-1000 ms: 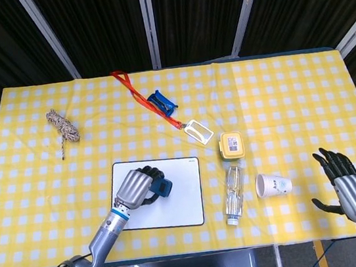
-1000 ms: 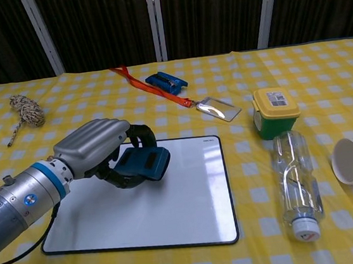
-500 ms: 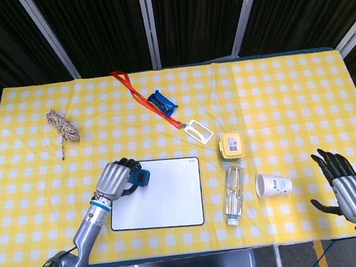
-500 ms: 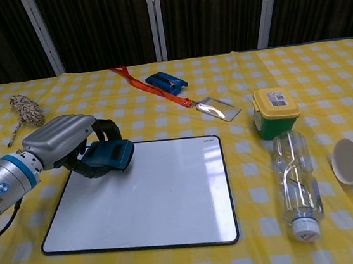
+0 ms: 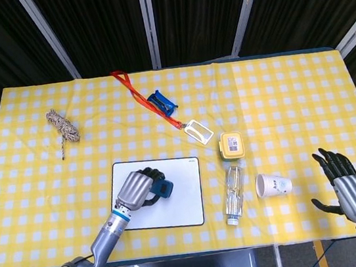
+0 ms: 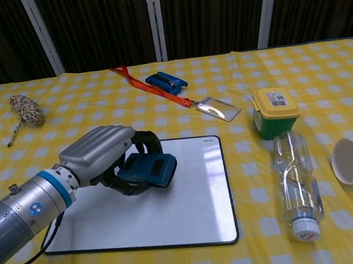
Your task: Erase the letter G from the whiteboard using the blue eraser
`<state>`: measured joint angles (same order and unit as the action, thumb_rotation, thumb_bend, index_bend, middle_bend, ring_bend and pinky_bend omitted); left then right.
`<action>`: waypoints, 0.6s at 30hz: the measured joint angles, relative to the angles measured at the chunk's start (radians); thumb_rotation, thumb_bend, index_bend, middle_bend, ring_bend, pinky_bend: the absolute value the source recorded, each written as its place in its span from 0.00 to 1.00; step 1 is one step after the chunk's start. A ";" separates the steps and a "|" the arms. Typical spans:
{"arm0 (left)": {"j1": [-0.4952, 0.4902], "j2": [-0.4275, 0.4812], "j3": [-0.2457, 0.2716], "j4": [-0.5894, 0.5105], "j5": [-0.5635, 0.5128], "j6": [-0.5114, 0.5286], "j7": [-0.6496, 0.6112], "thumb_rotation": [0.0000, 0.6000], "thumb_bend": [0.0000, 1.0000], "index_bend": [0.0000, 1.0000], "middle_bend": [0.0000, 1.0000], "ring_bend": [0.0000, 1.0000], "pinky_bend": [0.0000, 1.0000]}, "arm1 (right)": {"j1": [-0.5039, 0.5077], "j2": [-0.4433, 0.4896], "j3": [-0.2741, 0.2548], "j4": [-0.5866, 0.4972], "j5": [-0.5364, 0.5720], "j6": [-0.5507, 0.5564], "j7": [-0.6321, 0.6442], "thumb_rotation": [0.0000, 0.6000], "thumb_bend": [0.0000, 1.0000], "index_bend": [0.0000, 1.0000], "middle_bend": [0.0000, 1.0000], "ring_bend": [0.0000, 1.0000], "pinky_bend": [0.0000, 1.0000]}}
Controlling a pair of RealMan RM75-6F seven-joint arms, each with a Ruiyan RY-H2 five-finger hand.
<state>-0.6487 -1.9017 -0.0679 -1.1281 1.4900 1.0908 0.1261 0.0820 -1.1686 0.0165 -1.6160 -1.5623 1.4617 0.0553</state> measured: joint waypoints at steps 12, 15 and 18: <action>0.022 0.026 0.013 0.034 -0.006 0.008 0.003 1.00 0.58 0.79 0.60 0.55 0.52 | -0.001 0.002 -0.001 -0.003 -0.002 0.001 -0.001 1.00 0.07 0.02 0.00 0.00 0.00; 0.031 0.048 0.012 0.054 -0.011 0.012 -0.018 1.00 0.58 0.79 0.60 0.55 0.52 | -0.001 0.001 -0.001 -0.003 -0.002 0.001 -0.004 1.00 0.07 0.02 0.00 0.00 0.00; 0.040 0.072 0.009 0.067 -0.016 0.020 -0.043 1.00 0.58 0.79 0.60 0.55 0.52 | -0.001 0.000 -0.001 -0.003 -0.002 0.001 -0.006 1.00 0.07 0.02 0.00 0.00 0.00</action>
<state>-0.6085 -1.8300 -0.0585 -1.0609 1.4743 1.1107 0.0833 0.0807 -1.1689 0.0151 -1.6192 -1.5642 1.4630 0.0493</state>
